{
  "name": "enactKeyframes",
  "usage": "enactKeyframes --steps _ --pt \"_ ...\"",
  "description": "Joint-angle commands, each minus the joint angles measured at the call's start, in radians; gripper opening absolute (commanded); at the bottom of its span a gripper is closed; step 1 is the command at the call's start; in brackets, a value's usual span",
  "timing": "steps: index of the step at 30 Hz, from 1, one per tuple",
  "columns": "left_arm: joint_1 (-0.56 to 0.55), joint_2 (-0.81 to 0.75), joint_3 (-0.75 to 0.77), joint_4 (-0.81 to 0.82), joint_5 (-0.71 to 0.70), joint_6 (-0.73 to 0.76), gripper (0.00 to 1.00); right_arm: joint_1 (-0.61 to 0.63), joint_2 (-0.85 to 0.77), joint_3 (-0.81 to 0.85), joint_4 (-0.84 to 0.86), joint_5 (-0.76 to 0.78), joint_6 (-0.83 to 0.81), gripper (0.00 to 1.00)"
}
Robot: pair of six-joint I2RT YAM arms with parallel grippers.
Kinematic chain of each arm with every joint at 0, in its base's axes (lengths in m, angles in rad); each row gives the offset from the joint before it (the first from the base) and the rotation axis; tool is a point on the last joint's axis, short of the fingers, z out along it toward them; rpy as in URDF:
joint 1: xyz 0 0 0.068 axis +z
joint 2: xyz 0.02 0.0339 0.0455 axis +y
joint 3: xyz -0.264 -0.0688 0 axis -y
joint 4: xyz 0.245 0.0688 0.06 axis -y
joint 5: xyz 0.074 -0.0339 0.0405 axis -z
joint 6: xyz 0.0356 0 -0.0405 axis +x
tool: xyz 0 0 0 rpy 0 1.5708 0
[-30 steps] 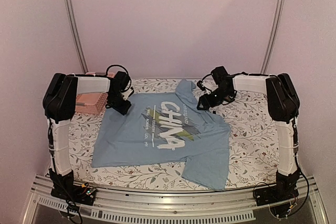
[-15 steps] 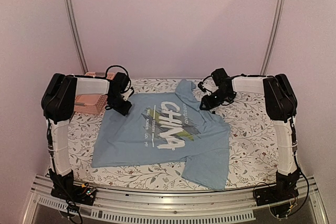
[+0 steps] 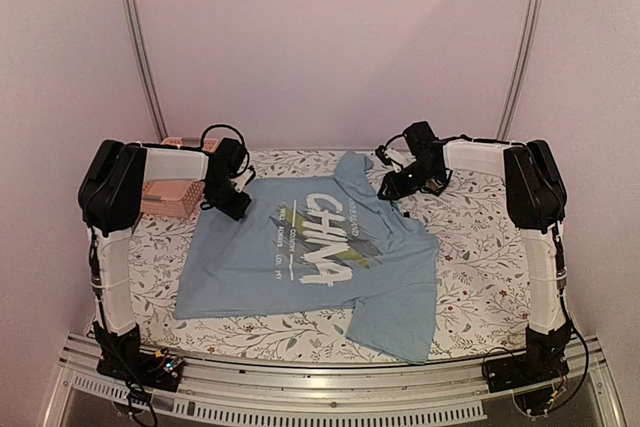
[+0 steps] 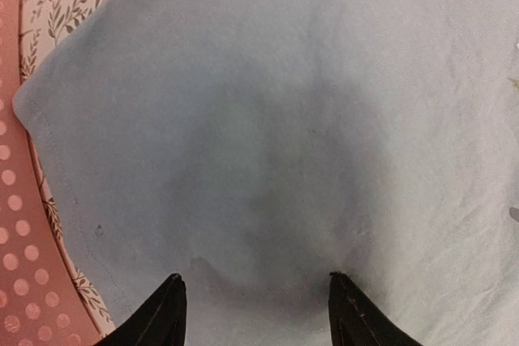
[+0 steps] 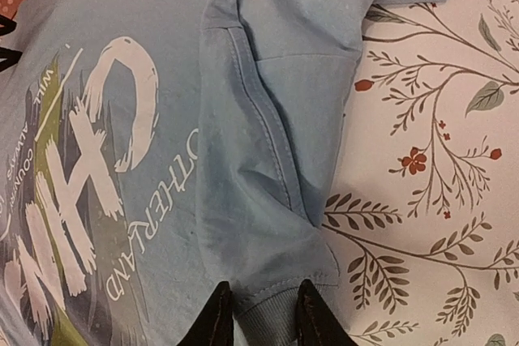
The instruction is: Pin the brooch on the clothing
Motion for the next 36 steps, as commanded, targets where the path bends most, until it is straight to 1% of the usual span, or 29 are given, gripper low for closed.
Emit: enactKeyframes --steps 1,3,7,9,11,14,15,21,23,27,31,36 --pt "0.002 0.033 -0.048 -0.032 -0.019 0.018 0.60 -0.004 -0.001 0.003 -0.012 0.018 -0.002 0.28" --pt "0.003 0.031 -0.047 -0.034 -0.027 0.019 0.60 -0.007 0.001 -0.004 -0.019 0.029 -0.006 0.26" --pt "0.006 0.028 -0.045 -0.033 -0.027 0.020 0.60 -0.007 0.003 -0.021 -0.027 0.029 -0.005 0.27" --pt "0.007 0.027 -0.049 -0.033 -0.029 0.022 0.60 -0.007 0.003 -0.032 -0.027 0.041 0.000 0.25" --pt "0.008 0.026 -0.054 -0.033 -0.036 0.023 0.60 -0.008 0.005 -0.041 -0.030 0.056 0.000 0.18" --pt "0.009 0.026 -0.059 -0.035 -0.050 0.028 0.60 -0.021 0.007 -0.052 -0.030 0.078 0.009 0.01" --pt "0.011 0.028 -0.061 -0.035 -0.056 0.028 0.60 -0.031 0.007 -0.054 -0.028 0.088 0.018 0.00" --pt "0.018 0.051 -0.070 -0.046 -0.103 0.040 0.60 -0.140 -0.039 -0.089 0.055 0.192 0.166 0.00" --pt "0.021 0.058 -0.072 -0.046 -0.100 0.040 0.60 -0.158 -0.060 -0.102 0.080 0.207 0.185 0.00" --pt "0.025 0.068 -0.070 -0.046 -0.097 0.041 0.60 -0.162 -0.059 -0.115 0.087 0.192 0.177 0.00" --pt "0.032 0.063 -0.074 -0.045 -0.100 0.043 0.60 -0.161 -0.055 -0.144 0.097 0.211 0.193 0.00" --pt "0.038 0.058 -0.075 -0.059 -0.097 0.042 0.60 -0.162 -0.092 -0.202 0.102 0.207 0.228 0.00"
